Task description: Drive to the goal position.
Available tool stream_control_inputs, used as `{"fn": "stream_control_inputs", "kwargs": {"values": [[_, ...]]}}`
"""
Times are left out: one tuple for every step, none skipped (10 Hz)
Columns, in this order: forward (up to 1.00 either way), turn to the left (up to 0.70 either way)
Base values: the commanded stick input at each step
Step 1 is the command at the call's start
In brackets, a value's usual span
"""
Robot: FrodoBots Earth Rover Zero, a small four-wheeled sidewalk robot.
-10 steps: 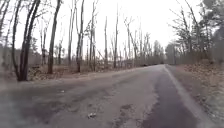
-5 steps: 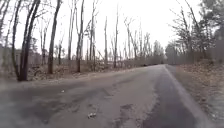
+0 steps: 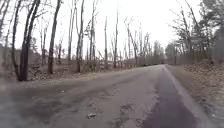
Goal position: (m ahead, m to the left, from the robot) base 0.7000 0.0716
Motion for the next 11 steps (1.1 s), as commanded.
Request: {"fn": "stream_control_inputs", "kwargs": {"values": [[0.0,-1.0],[0.0,-1.0],[0.0,-0.96],[0.0,-0.81],[0.0,-0.65],[0.0,-0.49],[0.0,-0.33],[0.0,-0.17],[0.0,-0.01],[0.0,0.0],[0.0,0.0]]}}
